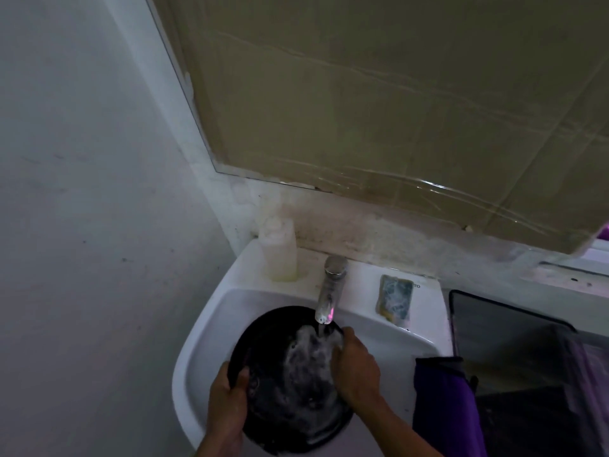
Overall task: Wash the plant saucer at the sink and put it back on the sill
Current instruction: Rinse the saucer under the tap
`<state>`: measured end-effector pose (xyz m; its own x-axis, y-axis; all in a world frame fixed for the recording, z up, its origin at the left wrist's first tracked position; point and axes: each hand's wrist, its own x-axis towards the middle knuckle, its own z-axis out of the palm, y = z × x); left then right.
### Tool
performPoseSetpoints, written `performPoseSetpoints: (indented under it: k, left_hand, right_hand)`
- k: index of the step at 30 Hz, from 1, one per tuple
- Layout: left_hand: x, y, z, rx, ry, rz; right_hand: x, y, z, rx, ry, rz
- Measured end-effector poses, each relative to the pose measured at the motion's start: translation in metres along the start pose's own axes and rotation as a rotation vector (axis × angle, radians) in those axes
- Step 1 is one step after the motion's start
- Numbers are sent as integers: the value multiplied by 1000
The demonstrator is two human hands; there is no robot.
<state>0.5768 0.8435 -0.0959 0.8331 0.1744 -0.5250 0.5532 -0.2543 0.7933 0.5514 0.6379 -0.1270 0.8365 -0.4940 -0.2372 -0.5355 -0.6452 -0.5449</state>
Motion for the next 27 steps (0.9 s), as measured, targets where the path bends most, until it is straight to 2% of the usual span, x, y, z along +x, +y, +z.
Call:
performPoseSetpoints:
  k: [5,7,9,12,14,17,20,23,25,27]
  left_hand:
    - [-14,-3,4,58,-4,-43]
    - [-19,0,8,41,20,-86]
    - [-21,4,9,44,73,-84]
    - [-18,8,4,74,139,-48]
    - [-14,10,0,79,144,-28]
    - [-10,10,-4,129,90,9]
    - [-13,11,-4,139,38,13]
    - [-19,11,-3,189,8,41]
    - [-20,13,-5,202,22,61]
    - [-21,13,-7,232,23,90]
  right_hand:
    - [14,-41,6,-579,-17,-327]
    - [9,-53,14,-555,-40,-406]
    - [6,-53,27,-412,-124,-489]
    - [-7,-47,41,-249,-383,-616]
    - [-22,-37,46,-165,-400,-753]
    - [-36,-16,46,-68,-432,-832]
    - [-24,2,34,-220,-437,-889]
    - [-4,5,19,-354,-463,-850]
    - [5,-4,16,-455,-382,-889]
    - [12,-12,16,-496,-290,-829]
